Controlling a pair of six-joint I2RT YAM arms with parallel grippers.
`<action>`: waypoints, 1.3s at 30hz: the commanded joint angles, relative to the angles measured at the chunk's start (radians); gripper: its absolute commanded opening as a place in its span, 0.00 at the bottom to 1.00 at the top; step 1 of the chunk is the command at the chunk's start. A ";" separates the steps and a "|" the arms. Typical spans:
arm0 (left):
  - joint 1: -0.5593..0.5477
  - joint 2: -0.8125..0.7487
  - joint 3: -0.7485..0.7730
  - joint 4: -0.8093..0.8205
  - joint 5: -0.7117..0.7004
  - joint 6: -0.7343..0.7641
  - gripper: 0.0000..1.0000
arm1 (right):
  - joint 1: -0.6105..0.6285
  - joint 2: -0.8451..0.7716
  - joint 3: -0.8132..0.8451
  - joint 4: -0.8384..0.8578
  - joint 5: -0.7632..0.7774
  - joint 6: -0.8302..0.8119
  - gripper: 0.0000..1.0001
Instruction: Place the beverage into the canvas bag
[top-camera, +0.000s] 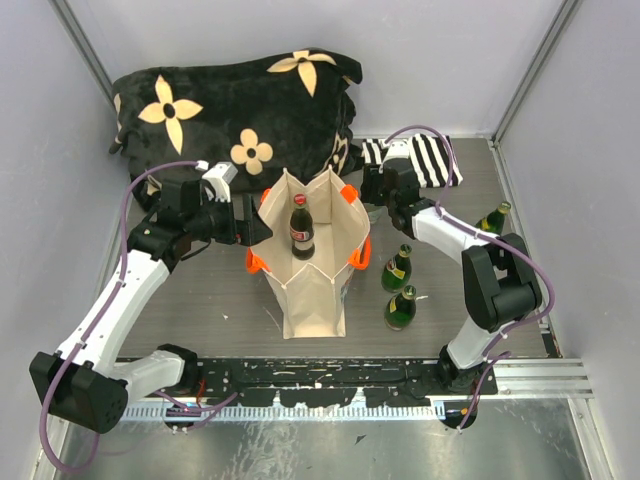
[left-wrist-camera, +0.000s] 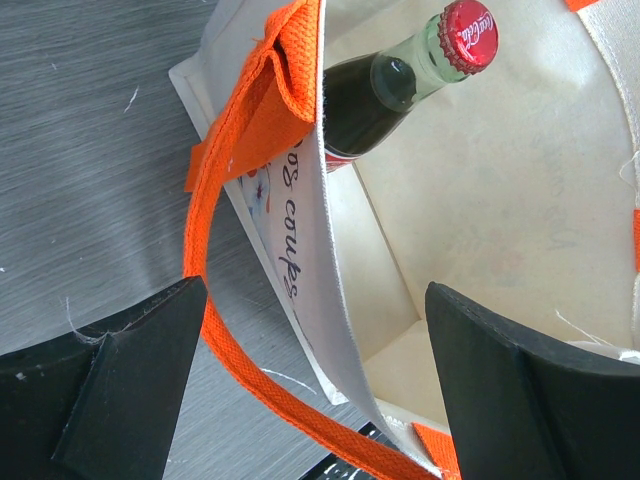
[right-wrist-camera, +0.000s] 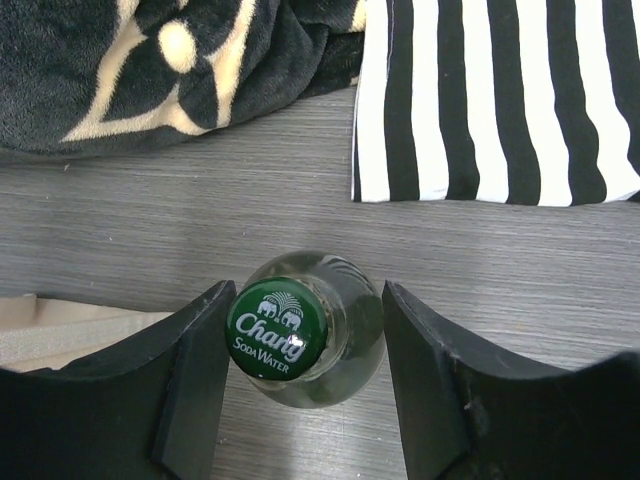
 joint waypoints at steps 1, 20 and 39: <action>0.002 0.000 0.013 0.001 0.018 0.008 0.98 | 0.004 -0.016 0.008 0.098 0.004 -0.015 0.37; 0.002 0.012 0.026 -0.010 0.031 0.008 0.98 | 0.003 0.015 0.034 0.138 -0.022 -0.031 0.69; 0.001 0.025 0.035 -0.020 0.033 0.009 0.98 | 0.003 -0.023 0.010 0.142 -0.003 -0.046 0.01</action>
